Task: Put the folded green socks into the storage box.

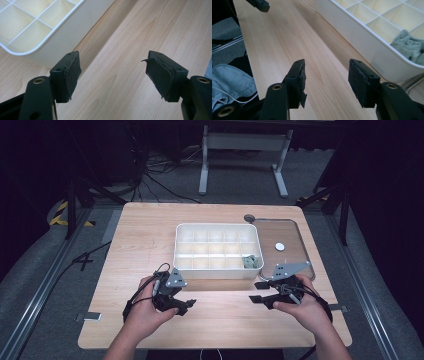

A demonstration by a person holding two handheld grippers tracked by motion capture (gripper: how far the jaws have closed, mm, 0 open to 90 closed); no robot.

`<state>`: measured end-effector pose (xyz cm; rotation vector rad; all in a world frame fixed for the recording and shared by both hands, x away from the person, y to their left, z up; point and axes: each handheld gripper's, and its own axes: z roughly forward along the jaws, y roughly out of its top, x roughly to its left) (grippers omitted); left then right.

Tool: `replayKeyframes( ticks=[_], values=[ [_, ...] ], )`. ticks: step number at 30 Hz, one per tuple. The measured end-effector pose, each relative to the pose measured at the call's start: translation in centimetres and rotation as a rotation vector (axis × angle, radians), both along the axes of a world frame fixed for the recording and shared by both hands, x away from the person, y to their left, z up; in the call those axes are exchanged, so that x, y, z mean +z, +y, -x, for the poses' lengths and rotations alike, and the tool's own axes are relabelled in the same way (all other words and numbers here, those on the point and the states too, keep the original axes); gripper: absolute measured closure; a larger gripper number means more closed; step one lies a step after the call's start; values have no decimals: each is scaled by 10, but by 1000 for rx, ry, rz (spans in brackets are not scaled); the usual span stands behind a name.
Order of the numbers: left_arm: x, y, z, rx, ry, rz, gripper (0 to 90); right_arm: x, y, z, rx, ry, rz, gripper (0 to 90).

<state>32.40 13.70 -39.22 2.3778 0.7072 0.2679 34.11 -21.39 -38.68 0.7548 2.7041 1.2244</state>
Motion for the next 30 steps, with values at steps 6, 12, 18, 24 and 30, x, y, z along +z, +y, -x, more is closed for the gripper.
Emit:
replayKeyframes(
  ticks=[6, 12, 18, 24, 30],
  values=[
    [-3, -1, 0, -25, 13, -2, 274, -19, 10, -1, 19, 22, 45, 483],
    [-5, -1, 1, -33, 20, -7, 274, -26, 18, 3, 46, 20, 59, 470],
    [-8, -2, 3, -40, 31, -20, 270, -38, 26, 11, 68, -25, 62, 477],
    [-11, -3, 4, -76, 34, -47, 275, -59, 20, 8, 37, -37, 38, 489],
    [-19, -5, 4, -89, 61, -63, 270, -74, 17, 11, 33, -24, 52, 488]
  ],
)
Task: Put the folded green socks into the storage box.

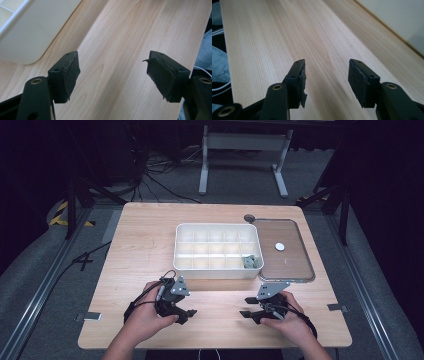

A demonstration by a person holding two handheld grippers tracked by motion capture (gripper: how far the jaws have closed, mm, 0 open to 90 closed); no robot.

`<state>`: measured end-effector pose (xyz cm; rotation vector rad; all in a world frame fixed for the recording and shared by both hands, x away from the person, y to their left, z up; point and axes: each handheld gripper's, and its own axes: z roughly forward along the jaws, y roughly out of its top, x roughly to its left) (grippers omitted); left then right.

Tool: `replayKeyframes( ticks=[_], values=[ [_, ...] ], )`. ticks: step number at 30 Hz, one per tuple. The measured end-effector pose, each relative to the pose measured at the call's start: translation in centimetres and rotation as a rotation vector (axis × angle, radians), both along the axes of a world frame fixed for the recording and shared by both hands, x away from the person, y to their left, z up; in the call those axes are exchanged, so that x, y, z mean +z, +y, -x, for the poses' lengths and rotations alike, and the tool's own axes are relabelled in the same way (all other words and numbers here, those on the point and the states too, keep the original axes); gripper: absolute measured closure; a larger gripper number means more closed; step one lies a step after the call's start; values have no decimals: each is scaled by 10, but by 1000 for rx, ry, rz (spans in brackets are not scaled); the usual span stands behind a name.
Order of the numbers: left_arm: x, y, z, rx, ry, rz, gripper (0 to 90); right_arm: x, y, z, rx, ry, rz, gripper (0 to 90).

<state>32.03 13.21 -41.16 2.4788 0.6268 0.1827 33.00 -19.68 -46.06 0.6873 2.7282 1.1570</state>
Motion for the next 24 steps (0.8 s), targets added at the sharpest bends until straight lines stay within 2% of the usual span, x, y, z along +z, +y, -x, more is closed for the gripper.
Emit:
replayKeyframes(
  ticks=[5, 10, 13, 15, 19, 22, 24],
  values=[
    [-11, -1, -2, -13, 33, -33, 270, -7, 4, 7, 11, 4, 2, 488],
    [-20, -1, -2, -73, 81, -72, 266, -8, 12, 14, 25, -29, 14, 478],
    [-24, -2, 0, -86, 93, -93, 263, -11, 16, 17, 26, -38, 49, 480],
    [-26, -4, -1, -100, 97, -111, 259, -13, 18, 17, 31, -38, 45, 479],
    [-30, -4, 0, -112, 116, -119, 251, -14, 16, 16, 17, -43, 37, 461],
    [-33, -4, 1, -118, 145, -148, 248, -14, 13, 14, -13, -43, 47, 455],
    [-34, -4, 1, -117, 137, -144, 245, -14, 12, 13, -19, -46, 50, 455]
  ],
)
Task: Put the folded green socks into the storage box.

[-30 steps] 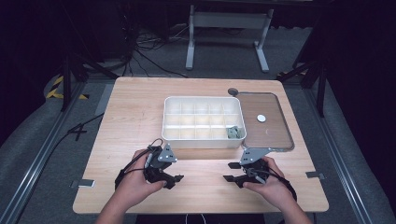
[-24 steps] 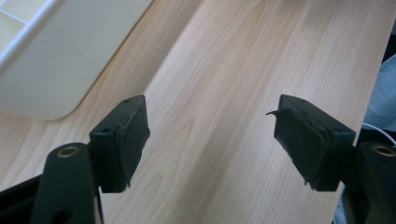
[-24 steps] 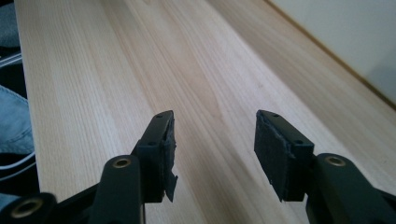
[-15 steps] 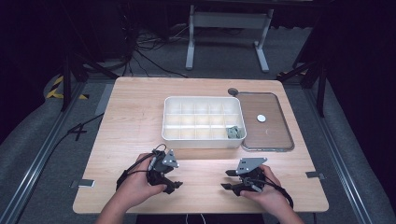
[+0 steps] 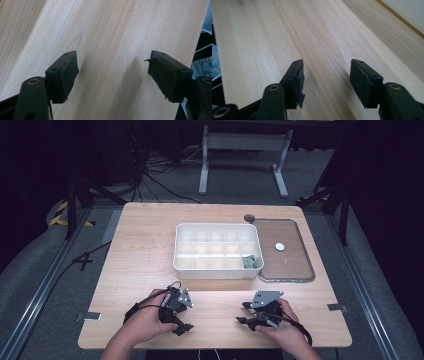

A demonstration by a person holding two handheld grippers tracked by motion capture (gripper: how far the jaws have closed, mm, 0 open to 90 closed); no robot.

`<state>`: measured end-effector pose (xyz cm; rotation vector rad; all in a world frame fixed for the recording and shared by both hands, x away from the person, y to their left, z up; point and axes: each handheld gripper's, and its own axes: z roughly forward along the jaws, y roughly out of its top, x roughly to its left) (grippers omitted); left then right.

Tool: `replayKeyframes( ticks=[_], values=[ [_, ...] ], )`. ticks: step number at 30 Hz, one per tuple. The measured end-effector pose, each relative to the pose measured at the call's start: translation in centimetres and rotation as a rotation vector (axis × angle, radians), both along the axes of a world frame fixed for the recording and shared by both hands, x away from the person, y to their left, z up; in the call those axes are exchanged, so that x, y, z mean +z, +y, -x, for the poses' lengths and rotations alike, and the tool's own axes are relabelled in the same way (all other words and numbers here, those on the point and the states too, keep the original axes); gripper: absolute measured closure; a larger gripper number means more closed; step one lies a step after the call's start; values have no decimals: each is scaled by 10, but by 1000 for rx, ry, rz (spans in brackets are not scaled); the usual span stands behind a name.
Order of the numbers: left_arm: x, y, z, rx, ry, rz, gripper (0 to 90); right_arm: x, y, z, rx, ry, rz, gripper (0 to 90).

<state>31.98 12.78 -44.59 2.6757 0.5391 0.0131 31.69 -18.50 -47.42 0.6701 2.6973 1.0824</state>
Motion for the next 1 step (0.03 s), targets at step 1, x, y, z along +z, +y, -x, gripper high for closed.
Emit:
replayKeyframes(
  ticks=[1],
  values=[
    [-1, 0, 0, 9, 3, 2, 240, 0, -1, -1, -4, -1, -2, 454]
  ],
)
